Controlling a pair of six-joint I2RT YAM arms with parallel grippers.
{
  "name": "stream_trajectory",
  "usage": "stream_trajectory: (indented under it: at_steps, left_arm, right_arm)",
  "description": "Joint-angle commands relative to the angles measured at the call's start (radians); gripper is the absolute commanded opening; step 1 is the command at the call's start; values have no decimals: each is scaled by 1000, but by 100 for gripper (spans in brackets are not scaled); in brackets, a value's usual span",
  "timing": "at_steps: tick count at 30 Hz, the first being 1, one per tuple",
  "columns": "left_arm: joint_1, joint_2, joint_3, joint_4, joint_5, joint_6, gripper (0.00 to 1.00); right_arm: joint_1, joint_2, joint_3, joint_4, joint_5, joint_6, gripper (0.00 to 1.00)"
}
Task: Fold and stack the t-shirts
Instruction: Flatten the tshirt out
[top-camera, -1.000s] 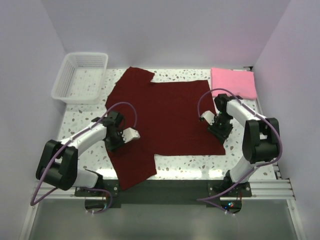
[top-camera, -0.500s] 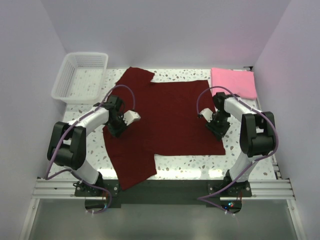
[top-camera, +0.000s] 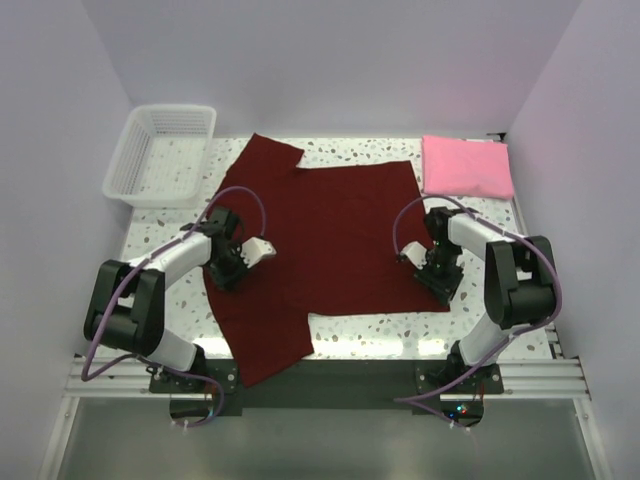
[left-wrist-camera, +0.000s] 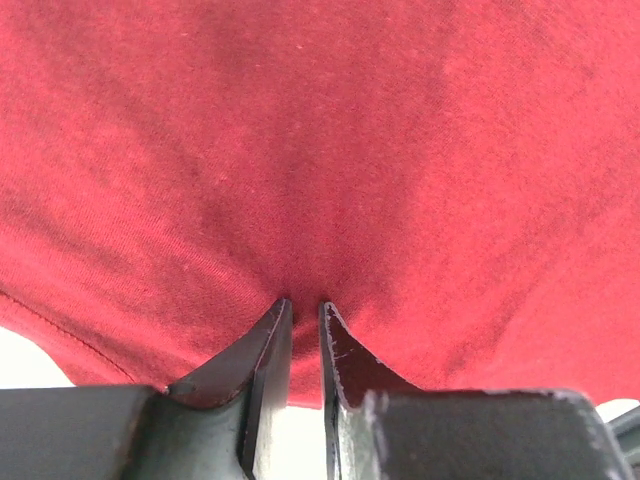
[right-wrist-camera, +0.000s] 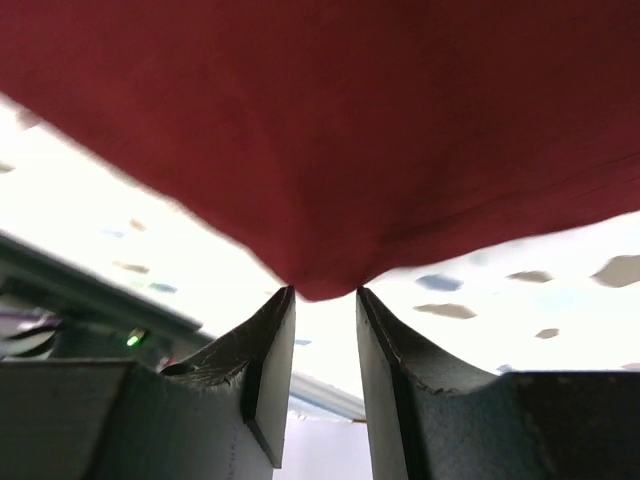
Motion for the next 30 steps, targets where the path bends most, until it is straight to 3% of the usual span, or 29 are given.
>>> stream_trajectory:
  at_steps: [1,7,16,24,30]
  left_arm:
    - [5,2,-34,-79,43,33,22]
    - [5,47,67,-86,69,41,29]
    - [6,47,132,-97,129,12,31]
    - [19,33,139,-36,100,-42,32]
    - [36,36,138,-19,83,-48,33]
  right_arm:
    - [9,-77,7,-103,-51,-18,34]
    - [9,-68,65,-213,-114,-29,35]
    - [7,-8,234,-166,-153,26,36]
    - [7,84,173,-18,-91,31,34]
    - [9,63,44,61,-8,3,34]
